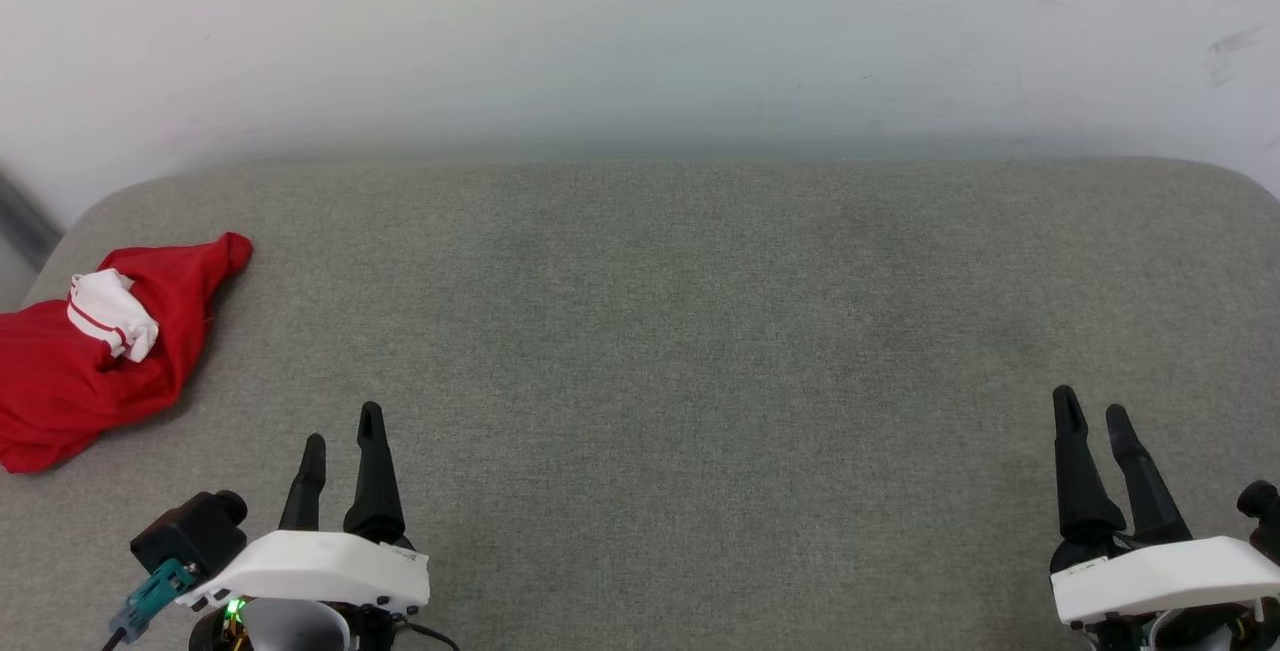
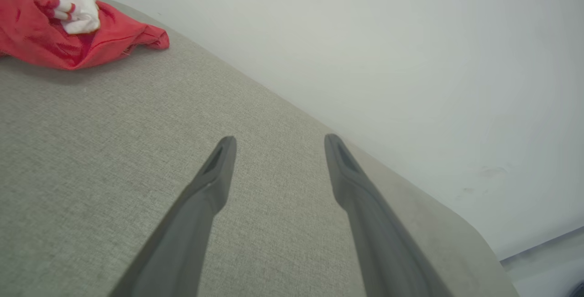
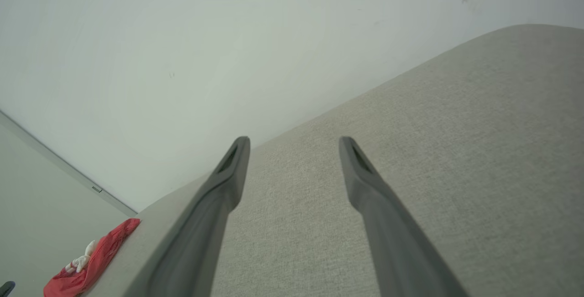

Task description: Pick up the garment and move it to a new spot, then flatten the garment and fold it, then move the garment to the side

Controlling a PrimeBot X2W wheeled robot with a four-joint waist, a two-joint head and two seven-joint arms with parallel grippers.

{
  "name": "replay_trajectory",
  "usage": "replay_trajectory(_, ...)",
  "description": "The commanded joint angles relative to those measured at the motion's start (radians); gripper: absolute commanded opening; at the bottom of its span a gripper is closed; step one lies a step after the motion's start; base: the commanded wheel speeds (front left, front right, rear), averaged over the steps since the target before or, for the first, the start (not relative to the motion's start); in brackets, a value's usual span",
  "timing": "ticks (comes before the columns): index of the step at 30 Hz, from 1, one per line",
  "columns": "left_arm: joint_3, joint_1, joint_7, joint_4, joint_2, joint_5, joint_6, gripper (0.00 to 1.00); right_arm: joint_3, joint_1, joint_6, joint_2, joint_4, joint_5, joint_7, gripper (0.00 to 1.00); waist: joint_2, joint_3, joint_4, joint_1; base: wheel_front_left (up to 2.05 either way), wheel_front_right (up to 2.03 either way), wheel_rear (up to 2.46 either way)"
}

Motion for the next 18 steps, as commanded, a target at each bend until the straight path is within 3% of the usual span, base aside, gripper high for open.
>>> replay_trajectory(1,-0.006,0.002,-0.011,-0.016,0.007,0.034,0.005,1.0,0.001,0.002,0.0,-0.001,-0.019,-0.036,-0.011,1.0,-0.0001,0.0,0.0,0.0,0.0,0.0,0.0)
replay_trajectory(18,-0.037,0.021,-0.058,-0.025,0.004,0.224,0.012,1.0,0.01,0.033,0.0,-0.001,-0.047,-0.218,-0.057,1.0,-0.0001,-0.002,0.0,0.0,0.0,0.0,0.0)
